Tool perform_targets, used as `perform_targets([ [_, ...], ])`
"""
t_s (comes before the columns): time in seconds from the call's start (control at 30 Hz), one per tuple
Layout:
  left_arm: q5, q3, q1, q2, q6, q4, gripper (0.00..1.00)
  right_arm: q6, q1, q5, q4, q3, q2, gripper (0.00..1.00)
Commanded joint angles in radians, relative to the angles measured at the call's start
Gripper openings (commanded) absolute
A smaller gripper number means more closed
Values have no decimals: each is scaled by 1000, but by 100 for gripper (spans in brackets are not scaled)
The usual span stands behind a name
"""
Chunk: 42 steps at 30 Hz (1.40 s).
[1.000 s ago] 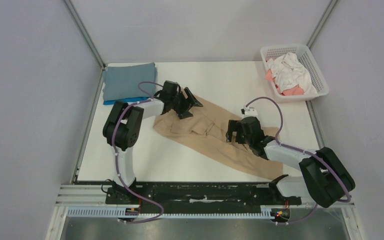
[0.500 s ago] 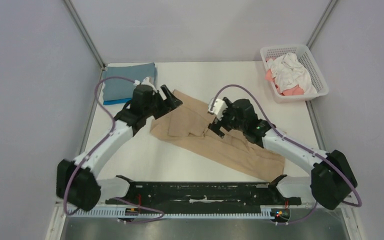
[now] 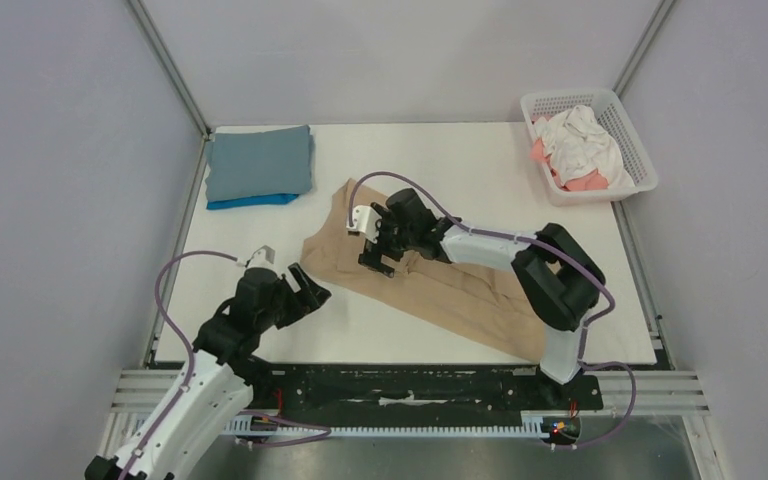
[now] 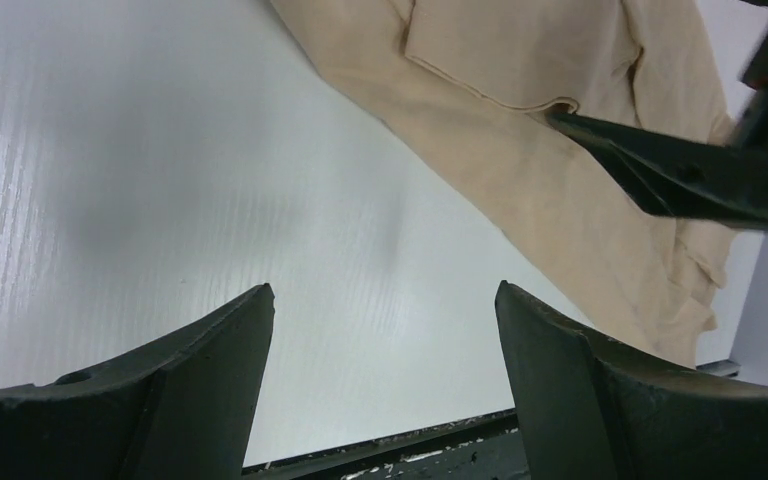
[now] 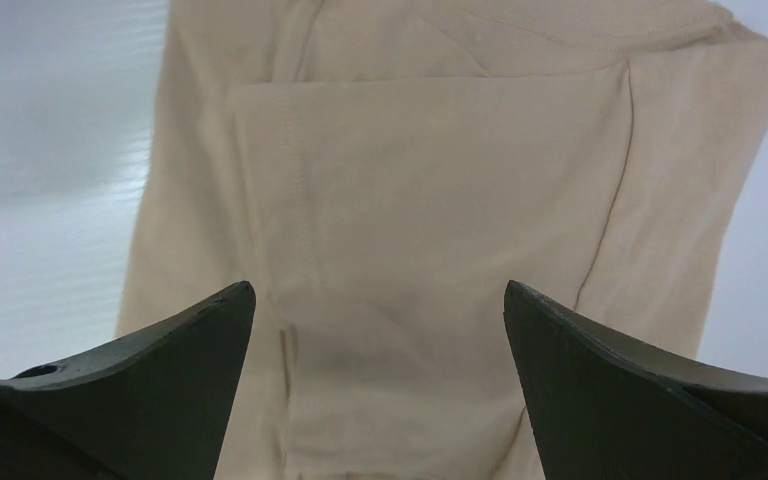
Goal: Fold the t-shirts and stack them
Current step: Rotate the tshirt 90 degrees
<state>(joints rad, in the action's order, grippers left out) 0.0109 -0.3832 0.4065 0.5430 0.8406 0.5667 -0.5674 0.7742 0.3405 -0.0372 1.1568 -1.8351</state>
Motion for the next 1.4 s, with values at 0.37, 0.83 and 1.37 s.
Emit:
perform_targets([
  [0.37, 13, 24, 4, -89, 17, -86, 88, 557, -97, -334, -1, 587, -524, 98],
  [0.83, 99, -18, 3, 191, -29, -330, 88, 1087, -372, -647, -98, 849, -704, 98],
  [1.37, 244, -21, 10, 328, -52, -450, 88, 711, -406, -511, -72, 567, -231, 98],
])
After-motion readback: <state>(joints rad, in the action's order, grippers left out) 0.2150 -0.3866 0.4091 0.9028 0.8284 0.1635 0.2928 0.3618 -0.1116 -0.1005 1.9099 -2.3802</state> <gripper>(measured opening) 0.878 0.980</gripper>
